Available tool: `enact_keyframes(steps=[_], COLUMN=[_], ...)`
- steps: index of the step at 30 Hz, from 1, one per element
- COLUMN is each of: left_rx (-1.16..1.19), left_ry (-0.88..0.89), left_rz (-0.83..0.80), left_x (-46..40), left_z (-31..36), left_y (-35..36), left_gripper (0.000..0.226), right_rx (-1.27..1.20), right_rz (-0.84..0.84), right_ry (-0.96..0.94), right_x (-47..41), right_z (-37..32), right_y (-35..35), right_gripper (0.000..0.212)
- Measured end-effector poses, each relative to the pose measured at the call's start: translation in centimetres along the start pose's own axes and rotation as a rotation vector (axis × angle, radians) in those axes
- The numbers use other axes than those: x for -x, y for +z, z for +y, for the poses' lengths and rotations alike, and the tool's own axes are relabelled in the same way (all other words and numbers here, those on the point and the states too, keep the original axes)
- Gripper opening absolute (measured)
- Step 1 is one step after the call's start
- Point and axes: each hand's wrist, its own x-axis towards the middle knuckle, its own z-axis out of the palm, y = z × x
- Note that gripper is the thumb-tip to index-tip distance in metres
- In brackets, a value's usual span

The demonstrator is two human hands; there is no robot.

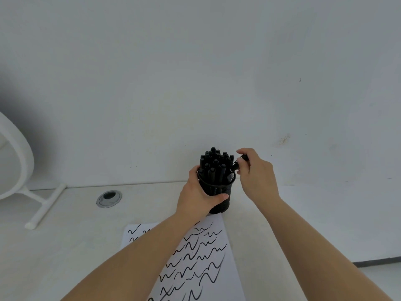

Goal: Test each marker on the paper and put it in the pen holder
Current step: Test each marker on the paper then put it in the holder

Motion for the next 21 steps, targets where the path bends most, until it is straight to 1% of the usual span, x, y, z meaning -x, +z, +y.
enact_keyframes(steps=[4,9,12,17,19,21], left_rx=[0.009,0.032,0.044,0.069,0.058,0.025], left_ry=[0.002,0.002,-0.012,-0.013,-0.027,-0.049], left_rz=[-0.003,-0.015,-0.027,-0.068,-0.087,-0.106], left_x=[0.1,0.1,0.2,0.3,0.3,0.7], left_z=[0.0,0.0,-0.2,0.3,0.3,0.5], left_y=[-0.1,-0.2,-0.3,-0.5,-0.7,-1.4], left_gripper=[0.094,0.093,0.093,0.094,0.096,0.101], right_rx=[0.083,0.078,0.129,0.091,0.059,0.029], right_rz=[-0.064,-0.124,-0.179,-0.310,-0.299,-0.157], right_ry=[-0.054,-0.057,-0.067,0.031,0.054,0.035], right_x=[-0.1,-0.1,0.2,-0.1,0.3,0.9], right_z=[-0.4,-0.2,0.3,0.4,0.0,-1.0], right_y=[0.5,0.7,0.8,-0.1,-0.4,-0.8], right_gripper=[0.022,0.028,0.033,0.036,0.036,0.033])
